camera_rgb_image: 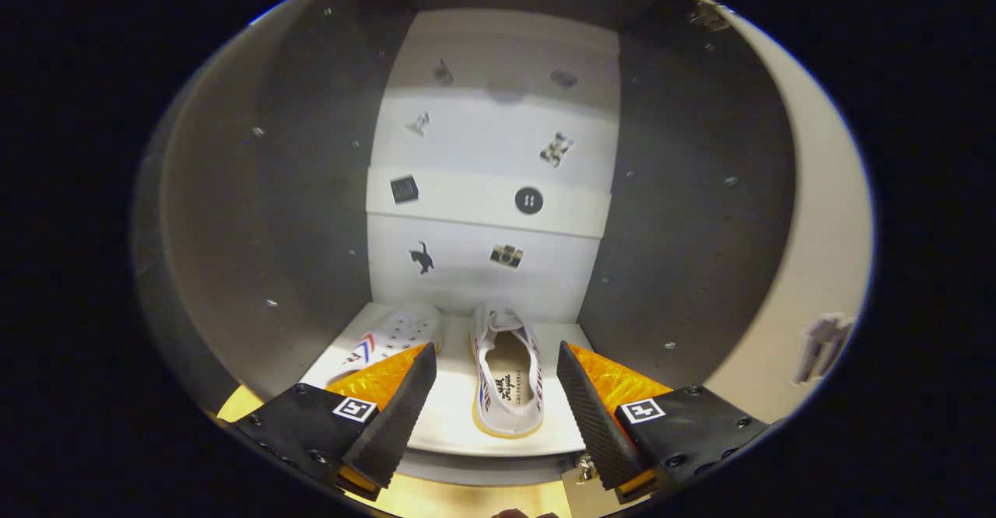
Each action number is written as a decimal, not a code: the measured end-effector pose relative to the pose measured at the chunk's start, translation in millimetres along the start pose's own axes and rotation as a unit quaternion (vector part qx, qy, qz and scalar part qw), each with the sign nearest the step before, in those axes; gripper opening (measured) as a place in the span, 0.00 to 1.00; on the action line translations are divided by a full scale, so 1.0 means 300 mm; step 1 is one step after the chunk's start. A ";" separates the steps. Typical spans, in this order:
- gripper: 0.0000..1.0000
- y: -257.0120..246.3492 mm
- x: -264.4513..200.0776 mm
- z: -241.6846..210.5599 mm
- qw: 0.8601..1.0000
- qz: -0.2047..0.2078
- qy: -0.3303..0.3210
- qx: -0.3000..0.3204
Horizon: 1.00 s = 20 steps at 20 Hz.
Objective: Open the shoe cabinet door, grab the shoes and put them into the shoe cabinet, then close the shoe cabinet door.
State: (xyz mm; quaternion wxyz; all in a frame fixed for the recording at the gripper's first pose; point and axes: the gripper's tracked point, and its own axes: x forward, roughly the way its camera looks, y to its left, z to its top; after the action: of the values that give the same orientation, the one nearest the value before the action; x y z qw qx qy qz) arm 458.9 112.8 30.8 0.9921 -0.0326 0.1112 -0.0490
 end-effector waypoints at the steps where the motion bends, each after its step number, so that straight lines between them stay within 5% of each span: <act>1: 0.98 0.004 -0.069 0.009 1.000 0.002 -0.018 0.001; 9: 0.98 -0.020 -0.543 0.038 0.993 0.026 -0.111 0.027; 20: 0.97 0.024 -1.012 -0.108 0.987 0.104 -0.118 0.029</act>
State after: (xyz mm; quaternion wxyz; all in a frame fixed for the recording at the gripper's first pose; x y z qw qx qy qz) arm 157.8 149.9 64.6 0.9985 0.0018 -0.0051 0.0551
